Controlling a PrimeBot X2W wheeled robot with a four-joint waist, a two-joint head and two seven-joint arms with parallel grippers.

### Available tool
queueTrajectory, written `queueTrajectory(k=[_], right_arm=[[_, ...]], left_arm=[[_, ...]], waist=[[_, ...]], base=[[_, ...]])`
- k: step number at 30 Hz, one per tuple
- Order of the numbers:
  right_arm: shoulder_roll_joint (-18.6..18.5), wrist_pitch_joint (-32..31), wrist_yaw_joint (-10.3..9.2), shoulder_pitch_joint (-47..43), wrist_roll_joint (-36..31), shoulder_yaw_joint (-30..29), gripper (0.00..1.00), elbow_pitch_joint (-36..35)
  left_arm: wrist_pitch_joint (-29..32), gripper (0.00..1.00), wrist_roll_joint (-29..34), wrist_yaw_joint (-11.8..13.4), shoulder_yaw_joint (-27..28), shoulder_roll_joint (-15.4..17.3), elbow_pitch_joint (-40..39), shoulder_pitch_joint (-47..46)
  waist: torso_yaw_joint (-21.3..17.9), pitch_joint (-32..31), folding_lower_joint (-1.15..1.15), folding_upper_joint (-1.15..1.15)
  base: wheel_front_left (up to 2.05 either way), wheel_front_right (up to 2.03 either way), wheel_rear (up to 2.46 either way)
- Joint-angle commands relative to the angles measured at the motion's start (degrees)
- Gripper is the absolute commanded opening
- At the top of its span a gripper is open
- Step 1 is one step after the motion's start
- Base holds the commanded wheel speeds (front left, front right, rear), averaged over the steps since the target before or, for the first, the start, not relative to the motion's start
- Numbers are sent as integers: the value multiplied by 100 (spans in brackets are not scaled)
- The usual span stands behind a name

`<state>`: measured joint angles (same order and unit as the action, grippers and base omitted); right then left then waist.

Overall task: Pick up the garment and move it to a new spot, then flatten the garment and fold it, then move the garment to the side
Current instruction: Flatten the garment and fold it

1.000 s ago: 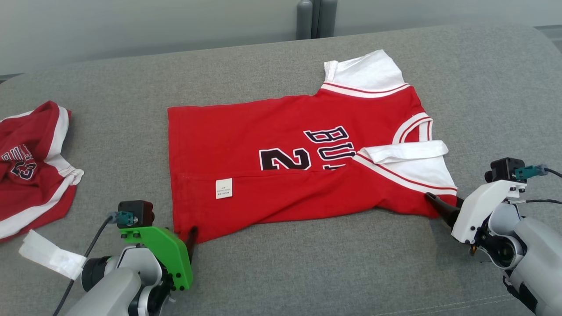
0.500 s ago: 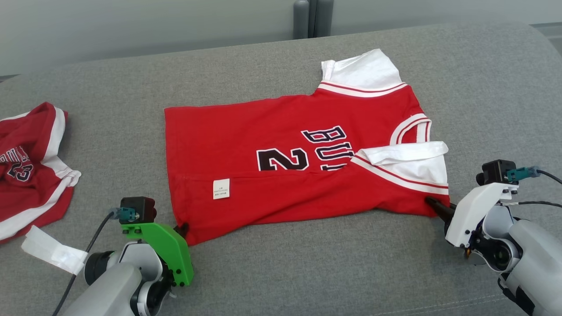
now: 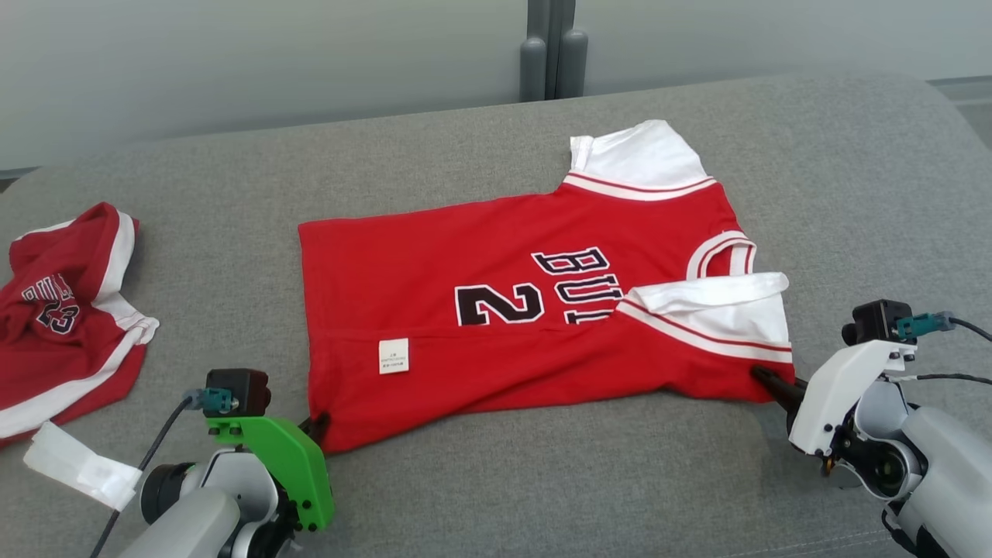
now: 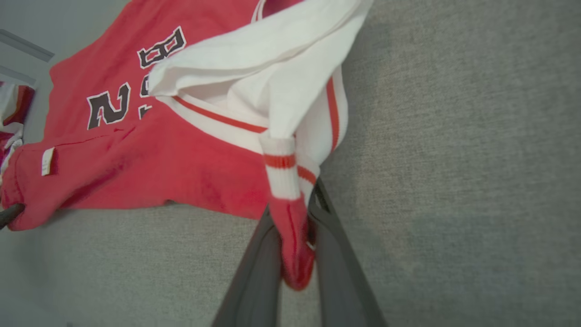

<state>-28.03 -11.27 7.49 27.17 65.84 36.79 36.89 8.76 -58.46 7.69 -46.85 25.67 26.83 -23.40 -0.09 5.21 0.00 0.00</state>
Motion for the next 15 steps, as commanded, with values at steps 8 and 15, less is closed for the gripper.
queueTrajectory(k=[8, 15], right_arm=[[-324, -214, 0, -508, 252, -33, 0, -297], [-534, -338, 0, -811, 386, -118, 0, -548]], left_arm=[[204, 0, -122, 428, -9, 520, -976, 644], [365, 0, -205, 773, 14, 900, -1783, 1112]], waist=[[80, -350, 0, 0], [77, -406, 0, 0]], base=[[0, 0, 0], [0, 0, 0]])
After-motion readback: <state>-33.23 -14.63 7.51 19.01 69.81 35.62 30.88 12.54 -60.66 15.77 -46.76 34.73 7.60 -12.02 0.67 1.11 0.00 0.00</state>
